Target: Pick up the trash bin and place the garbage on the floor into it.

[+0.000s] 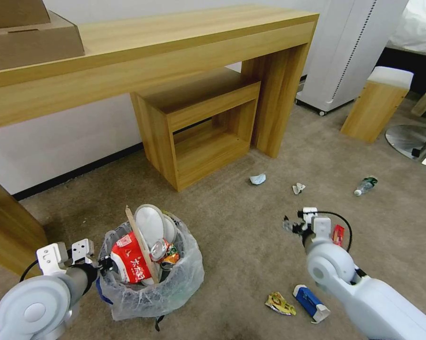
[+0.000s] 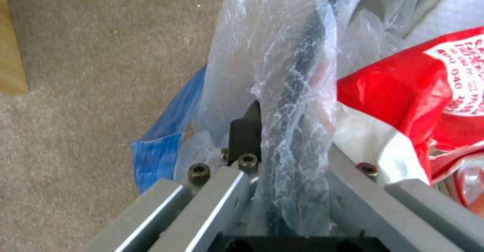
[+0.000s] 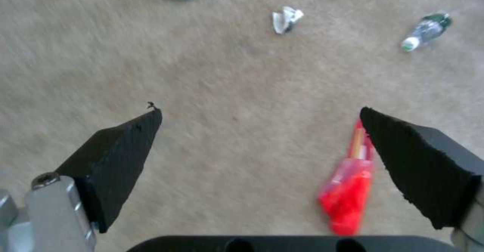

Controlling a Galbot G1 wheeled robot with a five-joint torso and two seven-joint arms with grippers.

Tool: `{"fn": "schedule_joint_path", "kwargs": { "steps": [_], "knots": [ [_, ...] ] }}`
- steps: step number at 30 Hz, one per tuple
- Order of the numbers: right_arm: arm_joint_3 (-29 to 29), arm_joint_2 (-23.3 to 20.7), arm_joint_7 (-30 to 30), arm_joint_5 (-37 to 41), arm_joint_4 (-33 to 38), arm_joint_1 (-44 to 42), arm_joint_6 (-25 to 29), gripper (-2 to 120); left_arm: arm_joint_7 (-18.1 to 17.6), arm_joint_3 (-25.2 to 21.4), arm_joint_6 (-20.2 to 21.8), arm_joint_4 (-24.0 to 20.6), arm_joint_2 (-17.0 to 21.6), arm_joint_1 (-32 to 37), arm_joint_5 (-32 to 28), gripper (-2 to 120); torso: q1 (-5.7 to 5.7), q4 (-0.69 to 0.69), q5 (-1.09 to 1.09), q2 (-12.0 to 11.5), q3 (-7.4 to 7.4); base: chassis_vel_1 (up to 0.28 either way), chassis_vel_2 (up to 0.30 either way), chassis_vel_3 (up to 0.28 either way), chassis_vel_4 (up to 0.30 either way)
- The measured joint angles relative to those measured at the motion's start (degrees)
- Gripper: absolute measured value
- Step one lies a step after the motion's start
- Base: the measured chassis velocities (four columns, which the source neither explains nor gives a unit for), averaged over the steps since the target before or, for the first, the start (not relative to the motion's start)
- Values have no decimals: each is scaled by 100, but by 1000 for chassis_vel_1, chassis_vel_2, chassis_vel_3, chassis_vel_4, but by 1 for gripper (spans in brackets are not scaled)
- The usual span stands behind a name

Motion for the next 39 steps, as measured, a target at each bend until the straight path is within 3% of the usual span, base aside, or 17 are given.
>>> {"fn": "schedule_joint_path", "kwargs": {
  "steps": [2,7,10,18,25,39],
  "knots": [
    [23,-376,-282,-314,-4,-336,158,100,41,-11,7,-18,-21,25,16,0,0,-1,-2,0,0,0,0,0,0],
    [-66,-510,-420,-604,-68,-715,323,100,112,6,20,-9,-93,44,110,0,0,-1,-2,0,0,0,0,0,0],
    [-419,-487,-380,-826,-218,-850,433,100,140,15,24,-2,-79,37,119,0,0,-2,-2,0,0,0,0,0,0],
    [-972,-455,48,-415,-333,-909,254,100,149,15,27,52,-62,69,150,0,0,-1,-1,0,0,0,0,0,0],
    [-997,-527,122,-102,-351,-990,209,100,226,110,30,190,-199,59,358,0,0,0,-2,0,0,0,0,0,0],
    [-1098,83,165,-34,-688,-1050,64,100,246,117,24,324,-184,55,480,0,0,1,-2,0,0,0,0,0,0]
  ]
}}
